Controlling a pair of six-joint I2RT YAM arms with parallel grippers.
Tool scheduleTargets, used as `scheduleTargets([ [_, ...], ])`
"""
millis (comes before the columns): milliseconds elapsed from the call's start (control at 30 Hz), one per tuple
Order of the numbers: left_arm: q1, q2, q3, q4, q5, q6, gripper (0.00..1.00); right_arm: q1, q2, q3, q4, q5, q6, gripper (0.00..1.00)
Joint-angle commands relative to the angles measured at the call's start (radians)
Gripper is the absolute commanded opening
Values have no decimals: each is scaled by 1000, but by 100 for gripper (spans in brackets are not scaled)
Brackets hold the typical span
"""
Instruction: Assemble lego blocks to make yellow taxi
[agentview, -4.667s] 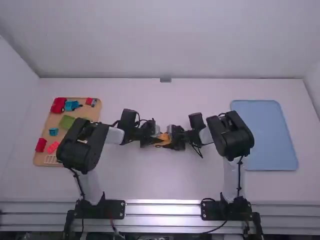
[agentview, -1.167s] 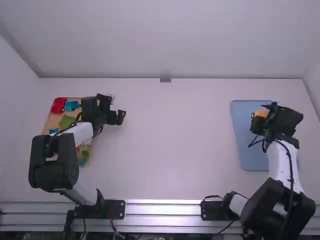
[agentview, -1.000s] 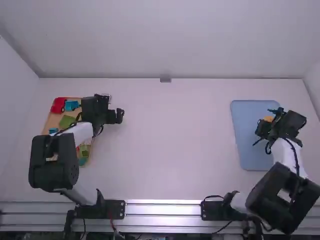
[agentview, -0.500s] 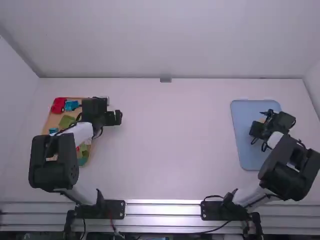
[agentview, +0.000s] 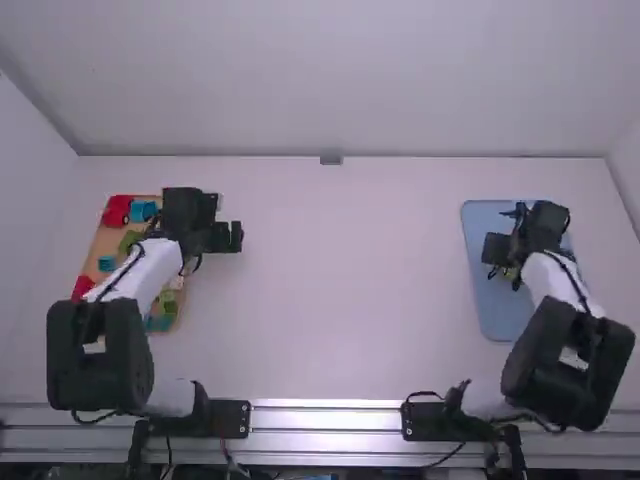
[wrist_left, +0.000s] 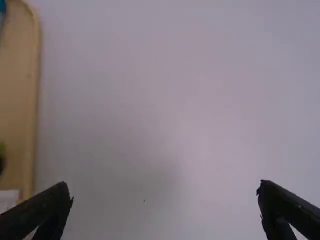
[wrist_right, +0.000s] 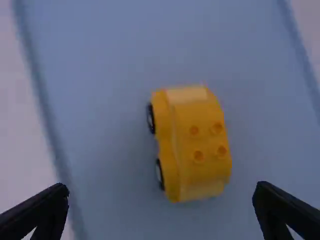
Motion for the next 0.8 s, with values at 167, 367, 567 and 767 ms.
scheduleTargets([
  [167,-83,-180,175,-209,-77,-3,99,219,-257,99,-182,26,6,99],
  [367,-87,-270,231,-312,-72,-52,99,403,-388,98,-219,26,6,99],
  [567,-92,-329,192,-277,-112,-39,95,393,-454,53,-174,-18,50,94],
  [767,-92,-400,121,-206,-166,-39,87,375,-528,-21,-100,-79,124,87],
])
